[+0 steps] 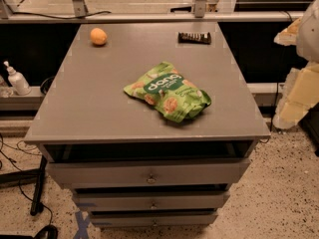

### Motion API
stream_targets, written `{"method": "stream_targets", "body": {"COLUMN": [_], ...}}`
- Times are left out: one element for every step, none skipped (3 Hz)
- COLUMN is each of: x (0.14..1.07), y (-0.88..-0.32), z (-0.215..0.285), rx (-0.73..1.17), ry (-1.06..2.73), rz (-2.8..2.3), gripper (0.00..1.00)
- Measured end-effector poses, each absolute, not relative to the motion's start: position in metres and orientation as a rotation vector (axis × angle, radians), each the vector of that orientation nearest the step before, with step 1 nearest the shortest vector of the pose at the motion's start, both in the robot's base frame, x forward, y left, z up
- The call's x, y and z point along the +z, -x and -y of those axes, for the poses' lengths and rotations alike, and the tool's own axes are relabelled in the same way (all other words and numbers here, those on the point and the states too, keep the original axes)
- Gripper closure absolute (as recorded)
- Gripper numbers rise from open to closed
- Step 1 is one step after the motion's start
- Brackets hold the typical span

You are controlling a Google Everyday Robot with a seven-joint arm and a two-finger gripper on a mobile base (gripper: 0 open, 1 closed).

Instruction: Move green rice chip bag near orange

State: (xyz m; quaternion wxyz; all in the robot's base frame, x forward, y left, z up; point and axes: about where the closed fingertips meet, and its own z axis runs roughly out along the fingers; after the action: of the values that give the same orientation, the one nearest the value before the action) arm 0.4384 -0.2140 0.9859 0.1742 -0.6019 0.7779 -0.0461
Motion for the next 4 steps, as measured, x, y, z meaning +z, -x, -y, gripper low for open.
{"method": "stream_targets", "body": {"x": [0.987,0.966,0.942,0.917], "y": [-0.440,-0.455,-0.487,-0.516], "z": [0.212,0.191,0.162,0.139], "rx": [-0.136,-0.096,-0.050,0.011], "ry": [1.699,1.657,1.602,1.564], "rz": [-2.192,-2.182,-2.156,-2.138], "gripper": [0.00,0.00,0.00,0.00]}}
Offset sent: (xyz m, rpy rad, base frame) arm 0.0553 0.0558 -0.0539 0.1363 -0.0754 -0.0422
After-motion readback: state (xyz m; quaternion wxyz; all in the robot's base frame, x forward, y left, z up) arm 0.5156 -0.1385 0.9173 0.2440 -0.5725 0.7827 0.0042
